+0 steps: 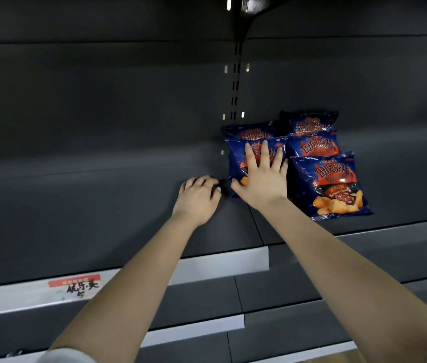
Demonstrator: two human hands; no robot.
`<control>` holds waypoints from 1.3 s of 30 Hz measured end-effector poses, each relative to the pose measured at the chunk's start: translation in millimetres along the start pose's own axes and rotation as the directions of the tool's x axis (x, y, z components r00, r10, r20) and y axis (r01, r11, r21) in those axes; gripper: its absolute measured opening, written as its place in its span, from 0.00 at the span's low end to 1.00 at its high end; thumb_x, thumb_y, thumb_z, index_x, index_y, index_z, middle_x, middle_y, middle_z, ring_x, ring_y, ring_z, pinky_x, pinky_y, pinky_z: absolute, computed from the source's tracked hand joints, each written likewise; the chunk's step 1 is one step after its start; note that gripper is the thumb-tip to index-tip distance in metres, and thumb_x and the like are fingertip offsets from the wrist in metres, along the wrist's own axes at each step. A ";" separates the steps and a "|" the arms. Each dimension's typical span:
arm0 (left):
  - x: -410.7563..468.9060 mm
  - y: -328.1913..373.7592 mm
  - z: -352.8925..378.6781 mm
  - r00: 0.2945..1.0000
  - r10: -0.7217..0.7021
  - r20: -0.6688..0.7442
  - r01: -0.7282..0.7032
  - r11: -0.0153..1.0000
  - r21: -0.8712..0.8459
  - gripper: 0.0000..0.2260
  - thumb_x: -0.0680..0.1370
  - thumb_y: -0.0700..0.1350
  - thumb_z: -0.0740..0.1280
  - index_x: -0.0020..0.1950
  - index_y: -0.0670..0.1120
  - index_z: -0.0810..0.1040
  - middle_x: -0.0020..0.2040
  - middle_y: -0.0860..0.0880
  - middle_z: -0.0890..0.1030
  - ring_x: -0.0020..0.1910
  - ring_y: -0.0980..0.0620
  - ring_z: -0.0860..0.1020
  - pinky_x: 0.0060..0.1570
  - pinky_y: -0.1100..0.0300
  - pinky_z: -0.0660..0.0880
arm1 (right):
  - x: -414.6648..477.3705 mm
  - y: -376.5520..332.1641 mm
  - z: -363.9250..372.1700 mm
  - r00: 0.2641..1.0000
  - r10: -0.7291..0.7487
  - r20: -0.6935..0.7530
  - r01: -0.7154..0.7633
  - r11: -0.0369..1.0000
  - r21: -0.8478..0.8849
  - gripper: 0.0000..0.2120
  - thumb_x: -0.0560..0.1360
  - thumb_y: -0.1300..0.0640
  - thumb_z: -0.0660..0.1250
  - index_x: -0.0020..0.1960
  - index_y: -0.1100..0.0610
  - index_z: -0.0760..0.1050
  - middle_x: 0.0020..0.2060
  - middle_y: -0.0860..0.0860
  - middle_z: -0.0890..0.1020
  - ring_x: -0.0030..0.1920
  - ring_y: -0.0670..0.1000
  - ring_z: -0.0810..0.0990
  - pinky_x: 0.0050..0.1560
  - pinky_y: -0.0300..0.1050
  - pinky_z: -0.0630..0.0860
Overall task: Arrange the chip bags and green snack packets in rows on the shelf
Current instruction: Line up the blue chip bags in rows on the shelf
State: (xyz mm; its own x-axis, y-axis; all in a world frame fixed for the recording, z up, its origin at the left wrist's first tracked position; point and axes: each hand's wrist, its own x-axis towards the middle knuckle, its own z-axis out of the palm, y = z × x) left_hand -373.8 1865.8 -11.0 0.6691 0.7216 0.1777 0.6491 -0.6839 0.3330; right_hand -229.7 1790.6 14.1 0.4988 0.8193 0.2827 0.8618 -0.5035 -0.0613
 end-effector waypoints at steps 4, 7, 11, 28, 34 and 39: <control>-0.9 0.0 -1.1 1.000 0.001 -0.001 -0.001 1.000 0.004 0.18 0.82 0.51 0.52 0.71 0.50 0.67 0.73 0.51 0.66 0.72 0.48 0.61 0.72 0.52 0.54 | 5.8 -4.6 -1.6 0.999 0.036 0.036 -0.035 0.999 -0.023 0.43 0.74 0.33 0.56 0.78 0.51 0.37 0.77 0.60 0.45 0.74 0.70 0.47 0.71 0.64 0.53; -1.1 -0.6 -1.0 1.000 0.003 0.002 -0.003 1.000 0.011 0.18 0.82 0.51 0.52 0.71 0.50 0.67 0.73 0.51 0.66 0.72 0.48 0.61 0.72 0.53 0.53 | 7.5 -6.4 -0.6 0.998 0.043 0.054 -0.041 0.998 -0.041 0.44 0.75 0.33 0.55 0.77 0.52 0.35 0.77 0.61 0.44 0.74 0.71 0.46 0.70 0.66 0.54; -1.3 -1.0 -1.0 1.000 0.004 0.003 -0.004 1.000 0.019 0.18 0.82 0.51 0.52 0.71 0.51 0.67 0.73 0.51 0.65 0.73 0.49 0.60 0.72 0.53 0.53 | 6.0 -7.5 4.2 0.997 0.063 0.053 -0.063 0.998 -0.009 0.44 0.75 0.34 0.56 0.77 0.50 0.33 0.76 0.58 0.38 0.74 0.69 0.39 0.66 0.69 0.59; -7.3 -20.1 -13.4 0.999 -0.002 0.046 -0.002 0.997 0.075 0.20 0.82 0.52 0.50 0.73 0.49 0.63 0.73 0.49 0.65 0.74 0.48 0.58 0.73 0.49 0.51 | 4.2 -18.0 -14.1 0.992 -0.041 -0.116 0.035 0.998 -0.050 0.39 0.76 0.31 0.47 0.77 0.48 0.35 0.77 0.56 0.37 0.74 0.65 0.35 0.69 0.71 0.39; -34.8 -66.5 -43.4 0.994 -0.105 -0.007 0.105 0.990 0.099 0.19 0.82 0.52 0.50 0.72 0.50 0.64 0.71 0.48 0.67 0.73 0.47 0.59 0.73 0.47 0.52 | 3.8 -93.0 -20.0 0.967 -0.241 -0.084 0.250 0.962 0.115 0.34 0.79 0.36 0.47 0.78 0.48 0.39 0.77 0.54 0.40 0.76 0.59 0.36 0.73 0.63 0.38; -78.4 -134.3 -80.5 0.963 -0.260 -0.065 0.266 0.958 0.112 0.19 0.82 0.52 0.51 0.70 0.49 0.66 0.72 0.48 0.66 0.73 0.46 0.59 0.73 0.46 0.52 | -9.2 -180.8 -8.7 0.921 -0.389 -0.029 0.387 0.899 0.205 0.33 0.79 0.36 0.47 0.78 0.48 0.39 0.77 0.52 0.38 0.76 0.57 0.36 0.73 0.62 0.38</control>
State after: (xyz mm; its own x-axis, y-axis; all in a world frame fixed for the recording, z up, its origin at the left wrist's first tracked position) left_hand -542.6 1909.7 4.9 0.4526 0.8799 0.1447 0.8398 -0.4752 0.2625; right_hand -390.9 1871.7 30.9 0.1209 0.9423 0.3121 0.9866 -0.0794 -0.1423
